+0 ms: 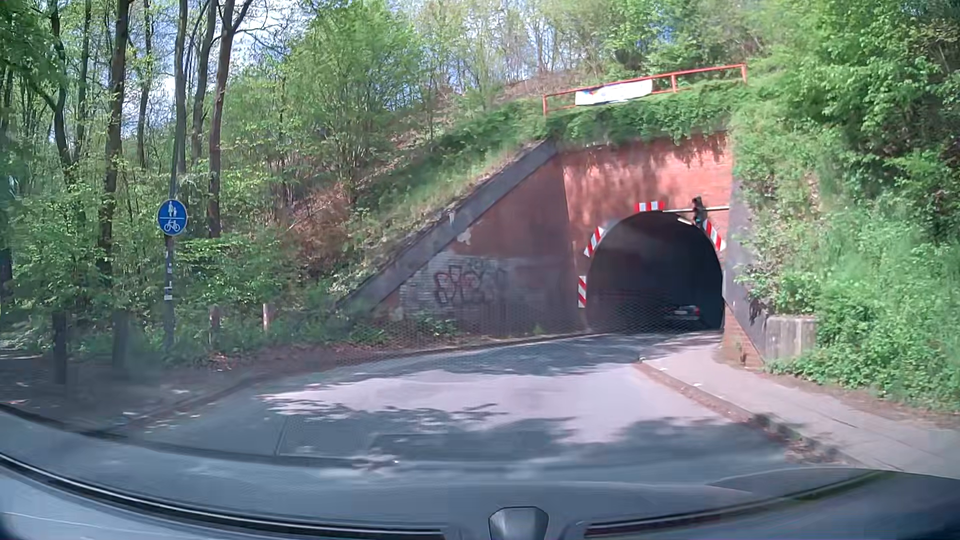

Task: Follow the waypoints while adhering to traffic rules and regulations

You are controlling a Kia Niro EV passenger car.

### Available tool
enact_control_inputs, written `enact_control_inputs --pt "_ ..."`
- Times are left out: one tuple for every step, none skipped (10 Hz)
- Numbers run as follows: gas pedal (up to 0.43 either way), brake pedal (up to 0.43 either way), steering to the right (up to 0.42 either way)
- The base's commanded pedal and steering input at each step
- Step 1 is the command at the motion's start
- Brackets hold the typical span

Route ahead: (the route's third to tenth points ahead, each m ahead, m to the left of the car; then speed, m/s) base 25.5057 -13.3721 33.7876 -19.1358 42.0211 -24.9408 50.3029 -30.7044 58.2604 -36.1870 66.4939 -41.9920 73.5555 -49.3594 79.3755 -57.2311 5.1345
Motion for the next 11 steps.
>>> enact_control_inputs --pt "0.020 0.000 0.006" --pt "0.020 0.000 0.007" --pt "0.020 0.000 0.010" --pt "0.020 0.000 0.011" --pt "0.028 0.000 0.015" --pt "0.039 0.000 0.023" --pt "0.047 0.000 0.029" --pt "0.067 0.000 0.038" --pt "0.079 0.000 0.049" --pt "0.079 0.000 0.060" --pt "0.079 0.000 0.072"
